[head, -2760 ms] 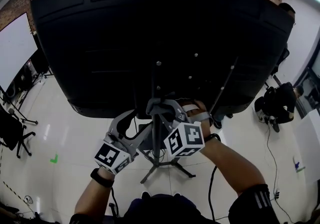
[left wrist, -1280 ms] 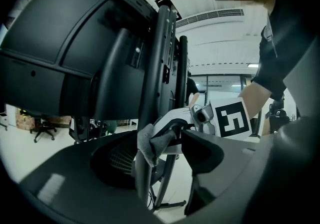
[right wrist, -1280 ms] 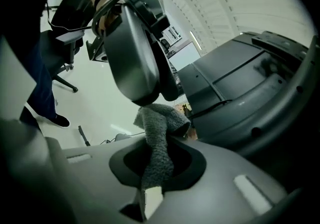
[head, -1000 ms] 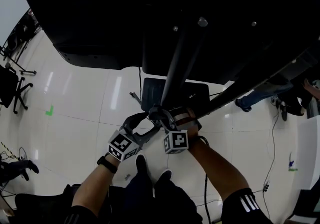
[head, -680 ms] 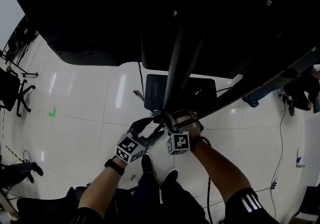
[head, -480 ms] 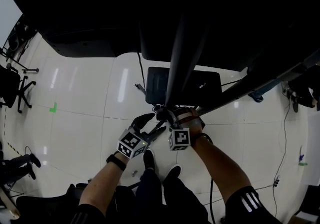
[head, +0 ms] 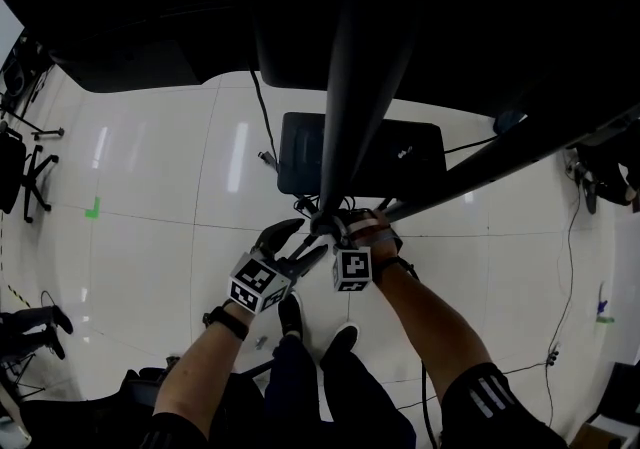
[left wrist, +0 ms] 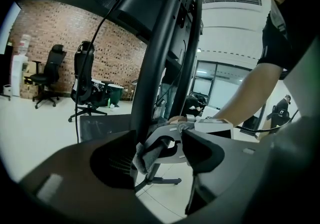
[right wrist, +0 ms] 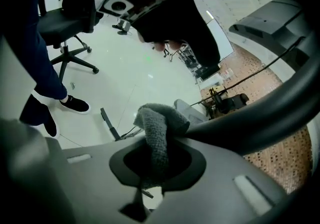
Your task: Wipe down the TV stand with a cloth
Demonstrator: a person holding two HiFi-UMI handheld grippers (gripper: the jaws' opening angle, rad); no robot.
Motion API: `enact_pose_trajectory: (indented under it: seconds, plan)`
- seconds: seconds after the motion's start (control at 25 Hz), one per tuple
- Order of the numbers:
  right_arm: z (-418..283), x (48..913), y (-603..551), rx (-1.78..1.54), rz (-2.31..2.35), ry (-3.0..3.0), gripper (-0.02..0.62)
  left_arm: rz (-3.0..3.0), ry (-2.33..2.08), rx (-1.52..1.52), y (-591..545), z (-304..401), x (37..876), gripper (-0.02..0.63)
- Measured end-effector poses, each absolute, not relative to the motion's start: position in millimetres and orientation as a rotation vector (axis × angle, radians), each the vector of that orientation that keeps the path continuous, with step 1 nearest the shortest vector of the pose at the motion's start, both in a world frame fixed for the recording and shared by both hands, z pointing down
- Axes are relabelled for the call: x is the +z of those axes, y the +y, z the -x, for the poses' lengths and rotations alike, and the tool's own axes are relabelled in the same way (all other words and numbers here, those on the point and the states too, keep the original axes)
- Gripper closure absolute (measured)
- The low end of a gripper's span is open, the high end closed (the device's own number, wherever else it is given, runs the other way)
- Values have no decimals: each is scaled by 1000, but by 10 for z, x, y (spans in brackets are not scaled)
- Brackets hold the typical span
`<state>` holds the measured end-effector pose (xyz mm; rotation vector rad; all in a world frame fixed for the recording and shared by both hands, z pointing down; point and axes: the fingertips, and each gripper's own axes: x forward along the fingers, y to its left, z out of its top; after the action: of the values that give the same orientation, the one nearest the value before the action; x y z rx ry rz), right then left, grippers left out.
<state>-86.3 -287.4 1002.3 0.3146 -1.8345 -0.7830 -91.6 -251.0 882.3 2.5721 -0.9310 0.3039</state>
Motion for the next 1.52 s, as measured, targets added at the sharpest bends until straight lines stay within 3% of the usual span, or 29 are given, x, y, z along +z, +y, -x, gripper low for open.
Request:
enact_pose_trajectory:
  seconds: [0.2,0.48,0.72,1.28,1.52]
  plan:
    - [827,10230,-2868,-697,-335,-1832,557,-2573,-921,316,-2475,869,8901,295]
    - [780,9607,-2738,-590,-477,-1954,557,-2602,-928,269,-2370,787,8532,295]
    - [686,8487,-2318,-535,-511,-2190,557,-2677,-960,183,-2093,617,7630,295]
    - [39,5392,-2126,-756,-815,-2372,557,-3027,-991,-13,-1779,-67,4959,295]
    - [-233,4459,-2130,-803,-991,-2403,557,-3122,-946,-50,-1702,-162,4342,295]
